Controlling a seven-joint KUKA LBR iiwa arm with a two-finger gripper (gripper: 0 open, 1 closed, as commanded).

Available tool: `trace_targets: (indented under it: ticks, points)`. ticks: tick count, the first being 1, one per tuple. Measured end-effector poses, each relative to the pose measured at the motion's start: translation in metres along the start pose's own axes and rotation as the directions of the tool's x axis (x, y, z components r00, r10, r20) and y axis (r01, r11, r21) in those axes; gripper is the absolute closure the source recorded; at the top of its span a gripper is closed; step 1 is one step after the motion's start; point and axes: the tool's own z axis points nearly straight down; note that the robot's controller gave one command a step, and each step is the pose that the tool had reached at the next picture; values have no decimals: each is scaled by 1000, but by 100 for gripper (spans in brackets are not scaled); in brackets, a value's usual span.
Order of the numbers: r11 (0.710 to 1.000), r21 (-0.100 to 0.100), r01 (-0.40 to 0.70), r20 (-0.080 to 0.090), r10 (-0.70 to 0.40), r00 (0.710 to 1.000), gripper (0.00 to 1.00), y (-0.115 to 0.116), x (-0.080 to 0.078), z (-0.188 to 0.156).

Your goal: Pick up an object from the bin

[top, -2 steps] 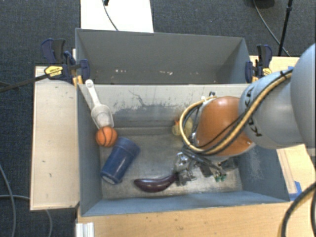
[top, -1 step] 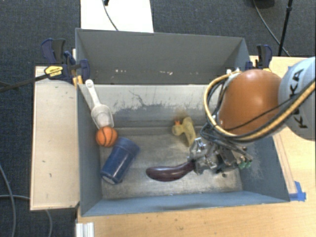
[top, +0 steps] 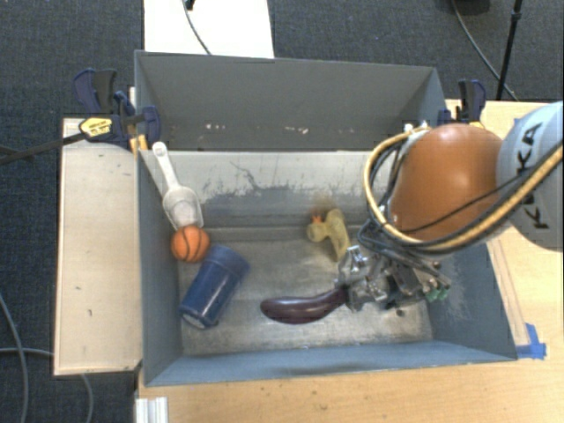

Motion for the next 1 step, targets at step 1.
trace_targets:
  ticks: [1]
  points:
    - [1000,-1,3,-3,-3,1000,100,3,-2,-29]
